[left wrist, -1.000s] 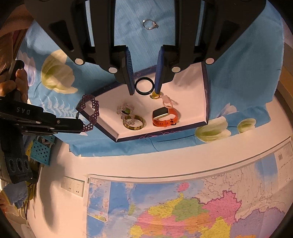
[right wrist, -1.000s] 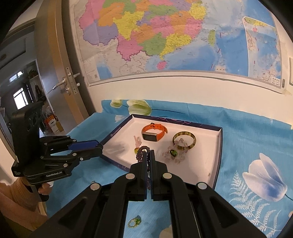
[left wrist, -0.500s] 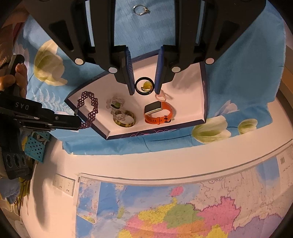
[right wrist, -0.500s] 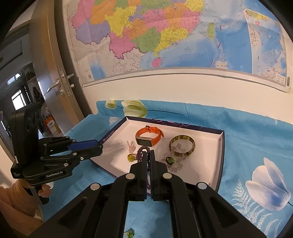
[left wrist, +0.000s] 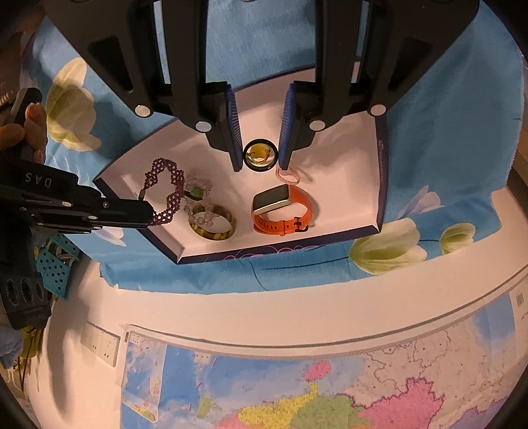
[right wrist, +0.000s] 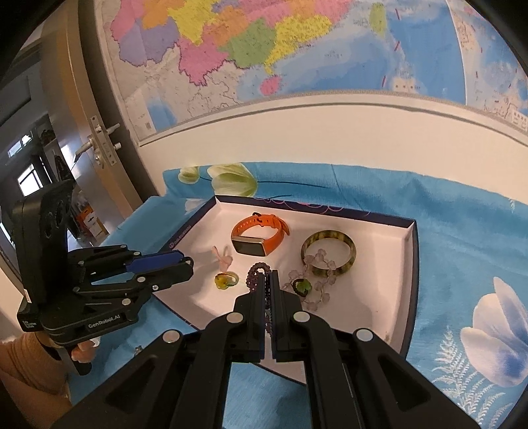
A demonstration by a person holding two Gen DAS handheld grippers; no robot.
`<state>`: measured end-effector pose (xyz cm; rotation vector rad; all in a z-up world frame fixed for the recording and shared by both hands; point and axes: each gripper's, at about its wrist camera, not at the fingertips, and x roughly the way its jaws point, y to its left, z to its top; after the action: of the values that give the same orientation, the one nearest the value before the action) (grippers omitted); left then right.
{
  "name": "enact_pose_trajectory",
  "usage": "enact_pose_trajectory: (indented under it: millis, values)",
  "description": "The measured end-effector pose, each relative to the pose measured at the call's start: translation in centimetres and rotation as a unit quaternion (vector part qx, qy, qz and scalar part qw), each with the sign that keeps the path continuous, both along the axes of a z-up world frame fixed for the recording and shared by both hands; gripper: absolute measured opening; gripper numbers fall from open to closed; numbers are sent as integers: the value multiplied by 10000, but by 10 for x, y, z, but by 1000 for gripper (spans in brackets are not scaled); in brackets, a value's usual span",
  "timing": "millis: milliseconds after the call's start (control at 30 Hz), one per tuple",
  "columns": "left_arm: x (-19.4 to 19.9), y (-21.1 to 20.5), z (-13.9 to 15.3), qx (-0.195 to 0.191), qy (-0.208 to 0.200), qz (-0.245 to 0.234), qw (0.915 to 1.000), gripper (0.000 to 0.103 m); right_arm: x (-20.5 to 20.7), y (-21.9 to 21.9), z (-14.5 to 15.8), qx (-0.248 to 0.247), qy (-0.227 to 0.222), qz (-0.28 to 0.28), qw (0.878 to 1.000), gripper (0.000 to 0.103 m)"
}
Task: Organize jewelry
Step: 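Carry the black ring into the box with the left tool while the right carries the maroon bracelet there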
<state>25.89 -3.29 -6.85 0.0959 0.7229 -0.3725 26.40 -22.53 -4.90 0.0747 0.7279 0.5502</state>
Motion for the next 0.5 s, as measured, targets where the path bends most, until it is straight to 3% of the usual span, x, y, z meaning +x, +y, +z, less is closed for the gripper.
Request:
enact_pose_trajectory:
  millis: [500]
  values:
    - [20, -6, -28, 94, 347, 95, 9993, 22, 23, 1, -18, -79, 281, -123, 9995, 1]
